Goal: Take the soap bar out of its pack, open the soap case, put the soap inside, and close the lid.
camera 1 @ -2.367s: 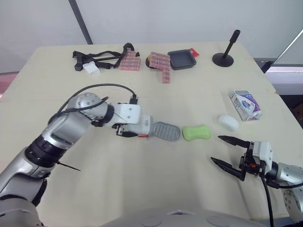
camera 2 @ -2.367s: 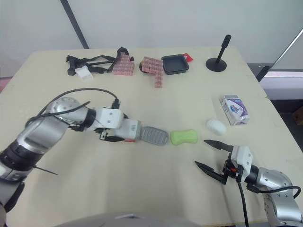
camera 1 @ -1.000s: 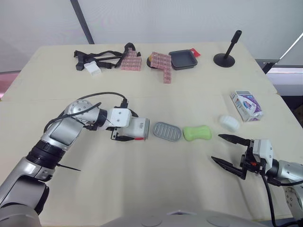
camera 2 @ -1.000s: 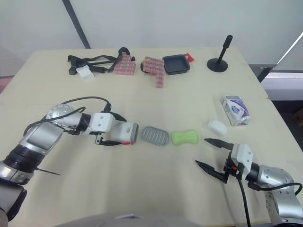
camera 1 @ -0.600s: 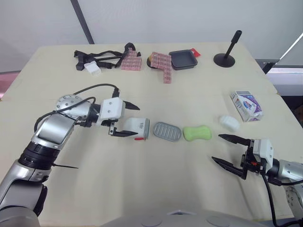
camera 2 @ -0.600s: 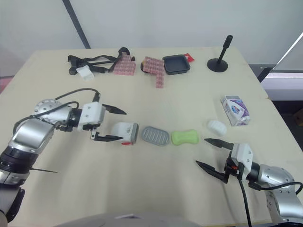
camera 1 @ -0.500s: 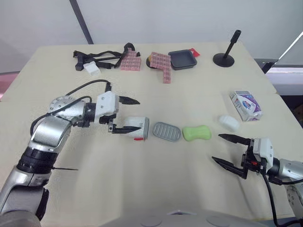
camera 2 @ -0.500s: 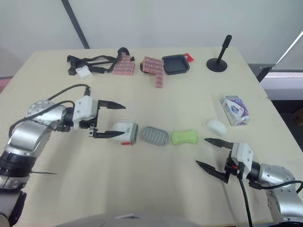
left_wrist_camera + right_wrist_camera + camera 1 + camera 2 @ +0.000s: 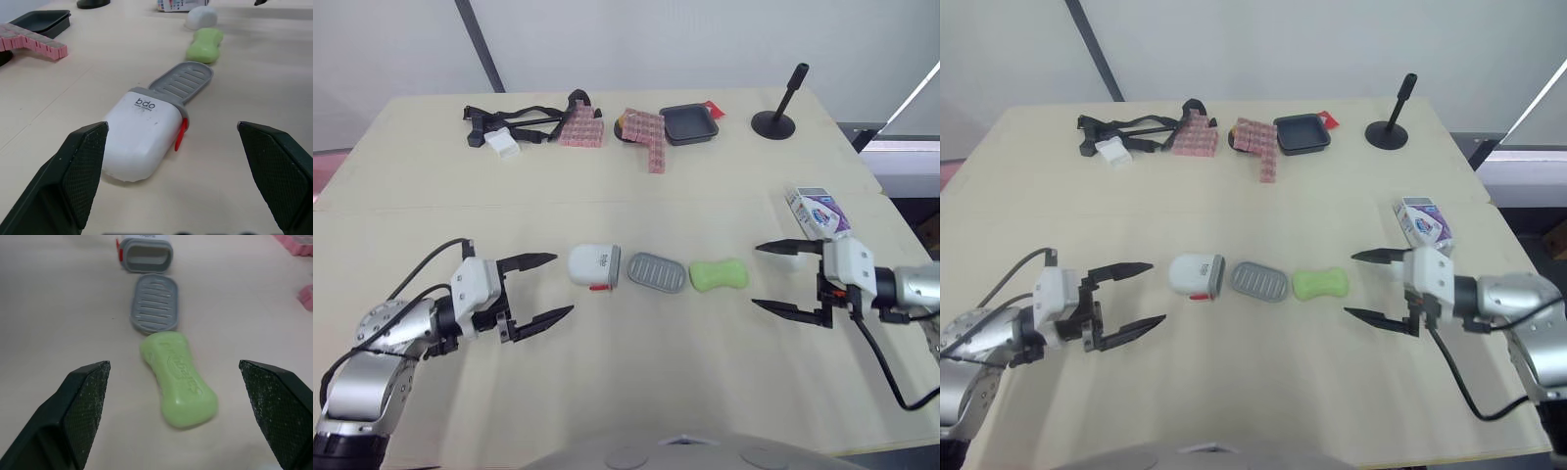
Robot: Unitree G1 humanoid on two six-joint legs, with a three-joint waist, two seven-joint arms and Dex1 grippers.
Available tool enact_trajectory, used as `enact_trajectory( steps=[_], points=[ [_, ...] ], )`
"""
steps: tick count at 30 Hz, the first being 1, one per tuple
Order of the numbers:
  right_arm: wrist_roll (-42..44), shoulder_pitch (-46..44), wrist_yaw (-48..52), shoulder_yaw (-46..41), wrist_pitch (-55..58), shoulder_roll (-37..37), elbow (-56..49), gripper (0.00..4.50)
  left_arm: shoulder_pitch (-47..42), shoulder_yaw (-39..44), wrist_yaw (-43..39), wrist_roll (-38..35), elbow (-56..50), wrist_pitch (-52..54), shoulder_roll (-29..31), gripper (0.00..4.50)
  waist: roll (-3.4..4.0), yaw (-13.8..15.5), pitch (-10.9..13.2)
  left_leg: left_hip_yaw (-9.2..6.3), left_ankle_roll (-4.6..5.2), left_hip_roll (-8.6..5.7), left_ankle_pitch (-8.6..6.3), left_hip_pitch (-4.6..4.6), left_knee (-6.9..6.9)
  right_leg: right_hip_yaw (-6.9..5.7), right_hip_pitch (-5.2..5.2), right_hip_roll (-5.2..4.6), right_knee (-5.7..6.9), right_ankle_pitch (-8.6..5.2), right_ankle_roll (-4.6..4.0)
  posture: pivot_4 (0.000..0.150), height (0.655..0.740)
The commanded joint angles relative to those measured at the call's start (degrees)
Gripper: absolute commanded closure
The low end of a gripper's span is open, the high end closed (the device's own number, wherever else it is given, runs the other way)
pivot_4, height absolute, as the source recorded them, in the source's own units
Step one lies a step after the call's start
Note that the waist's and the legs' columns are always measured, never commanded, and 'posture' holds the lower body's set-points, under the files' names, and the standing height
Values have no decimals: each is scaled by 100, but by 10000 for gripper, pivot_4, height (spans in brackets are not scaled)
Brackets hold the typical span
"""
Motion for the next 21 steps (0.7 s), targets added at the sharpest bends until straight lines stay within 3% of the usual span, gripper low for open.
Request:
enact_trajectory(
  steps=[1, 8, 11, 21],
  points=[
    [-106, -355, 130, 348, 636, -266, -254, 0, 145, 141, -99, -108, -20, -255, 12, 89, 0, 2, 0, 0, 0, 1, 0, 3, 0, 0, -1, 0, 0, 0, 0, 1500, 7400],
    [-527, -1896, -58, 1419, 2008, -111, -341, 0, 764, 30, -644, -4, 58, -773, 117, 89, 0, -104, 1, 7, 1, 3, 0, 26, -1, 7, -7, 4, 6, -1, -1, 1500, 7400],
    [-764, -2157, -91, 1751, 2204, -47, -346, 0, 913, -67, -948, 91, 134, -1201, 169, 89, 0, -69, 0, 7, 0, 9, 0, 27, -2, 3, -8, 8, 6, -2, -4, 1500, 7400],
    [-1460, -2584, -248, 2444, 2402, 304, -39, 0, 546, -71, -640, -43, 262, -988, 204, 89, 1, 48, 1, 19, -22, 9, 13, 25, -2, 6, -16, 5, 18, -4, -8, 1500, 7400]
  ],
)
